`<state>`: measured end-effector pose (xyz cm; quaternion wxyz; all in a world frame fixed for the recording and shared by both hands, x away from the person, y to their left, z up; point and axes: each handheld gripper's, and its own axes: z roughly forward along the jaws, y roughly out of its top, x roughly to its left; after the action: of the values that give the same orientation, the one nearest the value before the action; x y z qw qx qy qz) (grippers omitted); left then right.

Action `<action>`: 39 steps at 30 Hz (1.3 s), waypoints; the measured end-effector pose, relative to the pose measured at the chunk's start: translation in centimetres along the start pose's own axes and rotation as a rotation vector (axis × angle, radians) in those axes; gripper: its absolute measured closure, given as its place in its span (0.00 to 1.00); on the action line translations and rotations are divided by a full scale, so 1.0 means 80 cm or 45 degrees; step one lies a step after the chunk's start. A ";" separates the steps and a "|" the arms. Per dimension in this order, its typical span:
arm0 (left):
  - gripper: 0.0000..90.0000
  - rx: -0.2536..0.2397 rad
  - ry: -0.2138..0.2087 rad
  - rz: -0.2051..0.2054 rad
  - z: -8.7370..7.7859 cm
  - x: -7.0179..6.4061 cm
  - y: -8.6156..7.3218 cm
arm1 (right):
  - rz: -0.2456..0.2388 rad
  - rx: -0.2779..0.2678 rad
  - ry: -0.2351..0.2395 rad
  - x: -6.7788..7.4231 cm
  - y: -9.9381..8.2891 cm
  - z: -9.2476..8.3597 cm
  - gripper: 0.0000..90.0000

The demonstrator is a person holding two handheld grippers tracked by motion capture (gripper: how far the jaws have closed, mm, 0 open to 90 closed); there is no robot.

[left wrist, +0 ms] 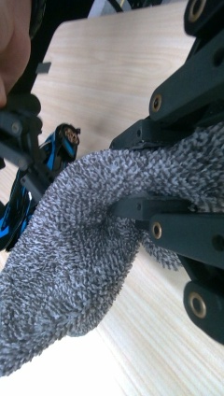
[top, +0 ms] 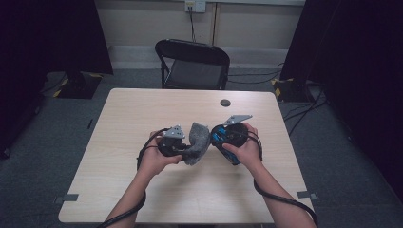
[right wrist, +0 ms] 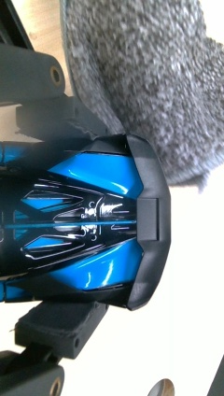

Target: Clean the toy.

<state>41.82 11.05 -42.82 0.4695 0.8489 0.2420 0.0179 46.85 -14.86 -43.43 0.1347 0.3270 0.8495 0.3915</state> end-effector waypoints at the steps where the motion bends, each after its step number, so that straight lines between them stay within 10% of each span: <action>1: 0.80 0.001 -0.006 -0.001 -0.002 0.000 -0.001 | 0.006 -0.002 -0.007 -0.001 0.000 -0.001 0.29; 9: 0.80 -0.021 0.023 -0.042 -0.025 0.009 -0.012 | 0.048 -0.031 -0.026 -0.015 0.001 -0.011 0.29; 23: 0.80 -0.153 0.276 -0.164 -0.050 0.050 0.022 | -0.027 -0.031 0.053 0.012 0.004 -0.008 0.29; 39: 0.80 -0.098 0.158 -0.189 0.016 0.047 0.044 | -0.075 -0.033 0.111 0.037 0.002 -0.001 0.28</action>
<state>46.85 10.14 -41.45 0.4860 0.8072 0.3321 0.0447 44.66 -12.88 -43.19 0.1135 0.2827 0.8586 0.4123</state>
